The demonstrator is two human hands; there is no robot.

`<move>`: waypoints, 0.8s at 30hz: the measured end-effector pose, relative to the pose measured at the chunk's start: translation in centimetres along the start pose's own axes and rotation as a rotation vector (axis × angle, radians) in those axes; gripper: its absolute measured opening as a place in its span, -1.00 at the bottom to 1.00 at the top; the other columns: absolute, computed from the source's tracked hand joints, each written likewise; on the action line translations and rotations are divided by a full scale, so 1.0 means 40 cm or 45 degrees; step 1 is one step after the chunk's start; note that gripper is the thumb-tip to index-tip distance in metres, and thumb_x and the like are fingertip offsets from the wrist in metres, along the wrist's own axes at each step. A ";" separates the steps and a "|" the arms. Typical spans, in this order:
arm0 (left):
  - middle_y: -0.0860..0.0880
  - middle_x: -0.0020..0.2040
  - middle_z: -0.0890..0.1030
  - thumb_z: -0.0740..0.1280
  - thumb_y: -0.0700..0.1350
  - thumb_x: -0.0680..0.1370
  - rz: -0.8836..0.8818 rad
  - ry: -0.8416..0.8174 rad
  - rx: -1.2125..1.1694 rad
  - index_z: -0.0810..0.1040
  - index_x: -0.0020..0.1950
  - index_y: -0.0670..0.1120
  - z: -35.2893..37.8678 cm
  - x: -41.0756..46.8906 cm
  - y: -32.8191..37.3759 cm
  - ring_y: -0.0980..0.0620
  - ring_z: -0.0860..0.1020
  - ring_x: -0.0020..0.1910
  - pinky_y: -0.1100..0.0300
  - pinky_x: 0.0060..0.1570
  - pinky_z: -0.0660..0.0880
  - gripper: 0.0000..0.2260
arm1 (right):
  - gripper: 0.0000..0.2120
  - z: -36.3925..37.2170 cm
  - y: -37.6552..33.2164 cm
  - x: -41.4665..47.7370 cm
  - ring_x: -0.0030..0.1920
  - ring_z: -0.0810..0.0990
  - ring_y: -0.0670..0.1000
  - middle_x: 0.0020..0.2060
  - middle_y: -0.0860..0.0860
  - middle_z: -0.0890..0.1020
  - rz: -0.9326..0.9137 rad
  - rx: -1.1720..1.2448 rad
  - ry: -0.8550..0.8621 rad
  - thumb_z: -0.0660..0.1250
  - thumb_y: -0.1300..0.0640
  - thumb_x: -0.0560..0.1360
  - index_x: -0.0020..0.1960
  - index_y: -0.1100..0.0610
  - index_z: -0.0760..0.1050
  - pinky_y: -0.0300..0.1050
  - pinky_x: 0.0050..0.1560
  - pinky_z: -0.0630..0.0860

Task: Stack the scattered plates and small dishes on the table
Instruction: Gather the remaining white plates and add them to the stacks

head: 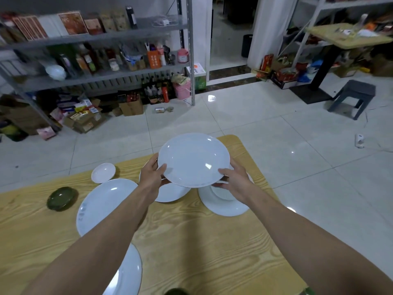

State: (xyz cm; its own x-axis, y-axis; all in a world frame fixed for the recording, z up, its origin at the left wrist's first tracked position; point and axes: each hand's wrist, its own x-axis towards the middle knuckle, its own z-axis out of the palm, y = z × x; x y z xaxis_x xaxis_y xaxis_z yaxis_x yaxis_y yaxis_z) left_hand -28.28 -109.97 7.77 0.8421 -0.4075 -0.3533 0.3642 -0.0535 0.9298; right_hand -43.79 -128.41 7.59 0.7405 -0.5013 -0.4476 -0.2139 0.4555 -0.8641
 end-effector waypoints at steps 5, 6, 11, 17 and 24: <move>0.08 0.22 0.60 0.26 -0.30 0.62 0.012 0.006 -0.003 0.40 0.46 0.00 -0.022 0.006 -0.031 0.07 0.63 0.01 0.17 -0.27 0.62 -0.57 | -0.21 -0.004 0.026 -0.003 -0.06 0.70 0.16 0.21 0.16 0.59 0.061 0.042 -0.120 0.39 0.40 0.50 0.53 -0.18 0.21 0.19 -0.01 0.64; 0.05 0.26 0.58 0.27 -0.29 0.62 0.004 0.004 -0.002 0.37 0.49 0.00 -0.023 0.009 -0.035 0.05 0.63 0.02 0.17 -0.27 0.62 -0.55 | -0.19 0.000 0.031 0.000 -0.05 0.70 0.15 0.23 0.16 0.57 0.052 0.060 -0.096 0.38 0.42 0.50 0.55 -0.17 0.19 0.17 -0.01 0.65; 0.07 0.08 0.63 0.30 -0.17 0.63 -0.072 -0.009 -0.034 0.33 0.51 0.07 -0.009 0.017 -0.038 -0.06 0.66 -0.07 0.10 -0.12 0.59 -0.54 | -0.18 0.006 0.055 0.014 0.05 0.69 0.18 0.28 0.06 0.54 -0.009 0.186 0.049 0.30 0.52 0.50 0.54 -0.16 0.22 0.14 -0.08 0.66; -0.09 0.17 0.62 0.39 -0.18 0.56 -0.175 0.120 0.116 0.37 0.49 0.07 -0.069 0.020 -0.142 -0.14 0.67 -0.05 0.02 -0.02 0.58 -0.48 | -0.16 0.017 0.069 0.036 0.03 0.71 0.14 0.30 0.03 0.53 -0.026 0.281 0.140 0.28 0.53 0.50 0.55 -0.18 0.22 0.13 -0.09 0.66; -0.09 0.14 0.61 0.47 -0.12 0.50 -0.222 0.197 0.243 0.37 0.46 0.17 -0.120 0.041 -0.241 -0.12 0.59 0.12 -0.09 0.25 0.51 -0.42 | -0.16 0.035 0.079 0.067 0.06 0.69 0.13 0.16 -0.04 0.58 -0.002 0.344 0.188 0.26 0.53 0.51 0.56 -0.17 0.18 0.04 -0.11 0.67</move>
State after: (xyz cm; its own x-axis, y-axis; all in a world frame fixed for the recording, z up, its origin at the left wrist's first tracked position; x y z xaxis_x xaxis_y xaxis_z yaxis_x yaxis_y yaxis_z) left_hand -28.48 -105.74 -2.26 0.8294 -0.2345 -0.5070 0.4392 -0.2869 0.8513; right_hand -41.60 -127.26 4.00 0.6358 -0.5945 -0.4923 -0.0213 0.6240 -0.7811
